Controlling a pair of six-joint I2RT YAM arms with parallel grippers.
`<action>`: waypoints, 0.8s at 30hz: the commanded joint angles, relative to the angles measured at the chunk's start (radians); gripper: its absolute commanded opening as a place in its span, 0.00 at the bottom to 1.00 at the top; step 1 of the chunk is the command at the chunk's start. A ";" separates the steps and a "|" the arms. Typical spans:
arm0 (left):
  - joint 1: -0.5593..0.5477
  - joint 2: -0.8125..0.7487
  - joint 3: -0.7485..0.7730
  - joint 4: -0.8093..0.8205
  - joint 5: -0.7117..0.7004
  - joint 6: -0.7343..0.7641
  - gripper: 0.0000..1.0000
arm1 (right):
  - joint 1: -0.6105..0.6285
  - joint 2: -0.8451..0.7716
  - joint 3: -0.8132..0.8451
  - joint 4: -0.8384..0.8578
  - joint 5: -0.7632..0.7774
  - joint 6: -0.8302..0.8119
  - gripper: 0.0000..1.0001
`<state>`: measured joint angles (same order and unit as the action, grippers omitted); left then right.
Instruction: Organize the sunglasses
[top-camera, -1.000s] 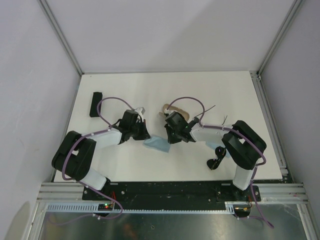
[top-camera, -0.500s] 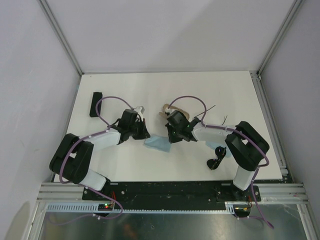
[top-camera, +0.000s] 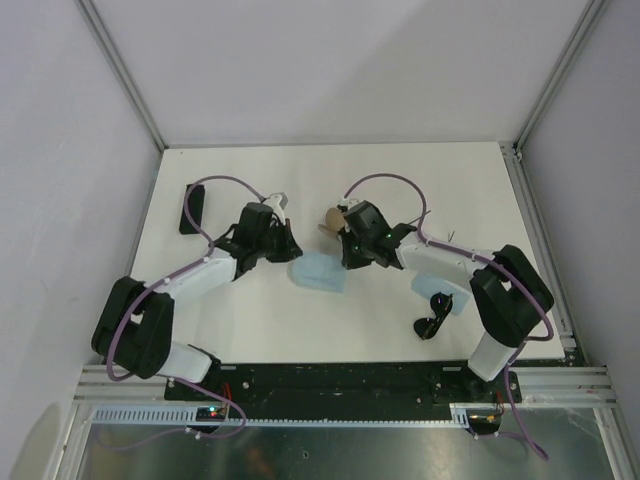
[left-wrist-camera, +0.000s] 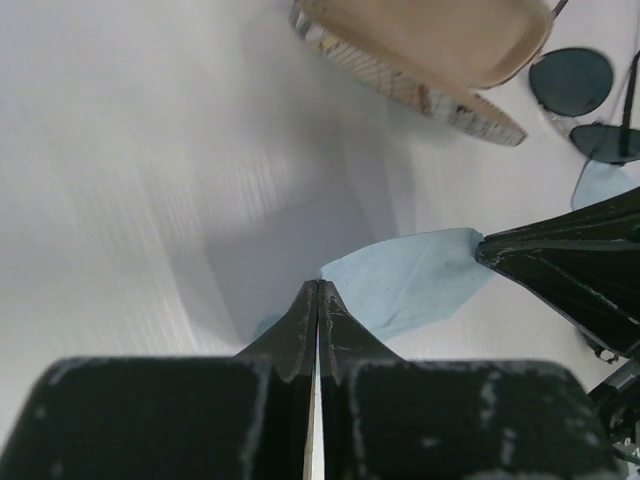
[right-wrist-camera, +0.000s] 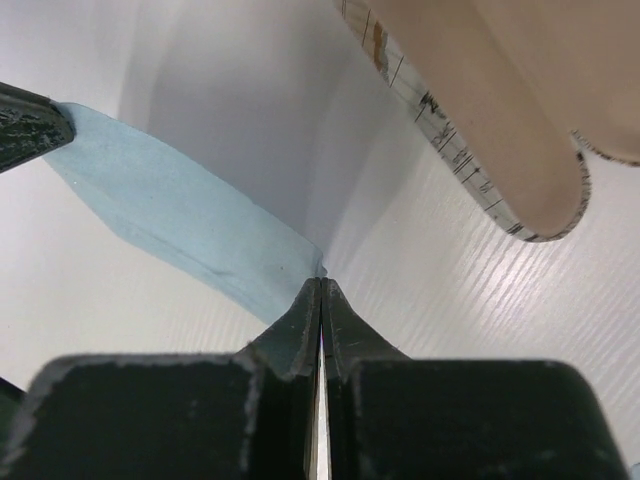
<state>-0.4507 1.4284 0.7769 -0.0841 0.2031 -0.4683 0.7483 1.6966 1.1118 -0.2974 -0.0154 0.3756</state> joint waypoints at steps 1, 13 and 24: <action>-0.006 -0.060 0.073 -0.016 -0.027 0.020 0.00 | -0.031 -0.061 0.072 -0.037 -0.030 -0.042 0.00; -0.006 -0.152 0.128 -0.037 -0.034 0.012 0.00 | -0.074 -0.133 0.145 -0.096 -0.075 -0.075 0.00; -0.011 -0.254 -0.014 -0.042 0.000 -0.014 0.00 | -0.003 -0.141 0.144 -0.175 -0.084 -0.085 0.00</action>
<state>-0.4511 1.2198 0.8265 -0.1207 0.1886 -0.4702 0.6998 1.5726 1.2201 -0.4202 -0.1036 0.3088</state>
